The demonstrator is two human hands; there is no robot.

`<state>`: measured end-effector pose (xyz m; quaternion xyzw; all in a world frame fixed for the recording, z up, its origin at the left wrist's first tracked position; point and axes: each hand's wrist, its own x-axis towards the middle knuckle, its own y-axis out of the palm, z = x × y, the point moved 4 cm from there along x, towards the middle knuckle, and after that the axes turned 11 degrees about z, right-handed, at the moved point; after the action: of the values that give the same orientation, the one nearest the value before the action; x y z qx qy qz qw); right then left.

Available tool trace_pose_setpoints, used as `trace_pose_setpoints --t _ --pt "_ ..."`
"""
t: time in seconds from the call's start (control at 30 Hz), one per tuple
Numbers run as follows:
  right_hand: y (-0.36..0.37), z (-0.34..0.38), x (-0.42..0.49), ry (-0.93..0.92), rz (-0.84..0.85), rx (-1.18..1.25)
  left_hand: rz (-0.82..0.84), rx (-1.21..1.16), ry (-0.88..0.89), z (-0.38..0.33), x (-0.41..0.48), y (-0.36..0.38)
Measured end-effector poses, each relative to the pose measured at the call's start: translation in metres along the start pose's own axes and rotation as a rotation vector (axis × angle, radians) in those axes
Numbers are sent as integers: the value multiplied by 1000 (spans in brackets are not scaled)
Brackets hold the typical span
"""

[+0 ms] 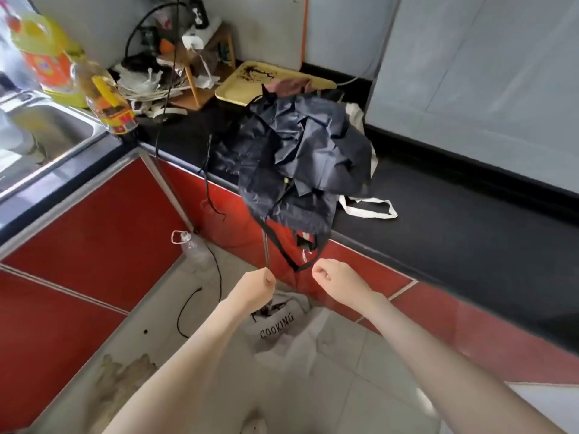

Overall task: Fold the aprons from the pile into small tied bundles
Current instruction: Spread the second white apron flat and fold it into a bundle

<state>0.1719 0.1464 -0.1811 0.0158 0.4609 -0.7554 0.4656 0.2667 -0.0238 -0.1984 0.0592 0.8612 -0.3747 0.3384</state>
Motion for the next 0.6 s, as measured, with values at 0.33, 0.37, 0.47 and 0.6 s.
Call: trace_pose_setpoints --t 0.33,0.37,0.47,0.6 --pt "297 -205 178 264 306 -69 57 -80 -192 232 195 214" --pt "317 -226 188 282 353 -98 74 -92 -204 240 210 229" --pt "388 -297 230 285 463 -168 118 -77 -158 265 285 297" --pt "458 -351 285 156 572 -229 154 -28 -119 287 353 356"
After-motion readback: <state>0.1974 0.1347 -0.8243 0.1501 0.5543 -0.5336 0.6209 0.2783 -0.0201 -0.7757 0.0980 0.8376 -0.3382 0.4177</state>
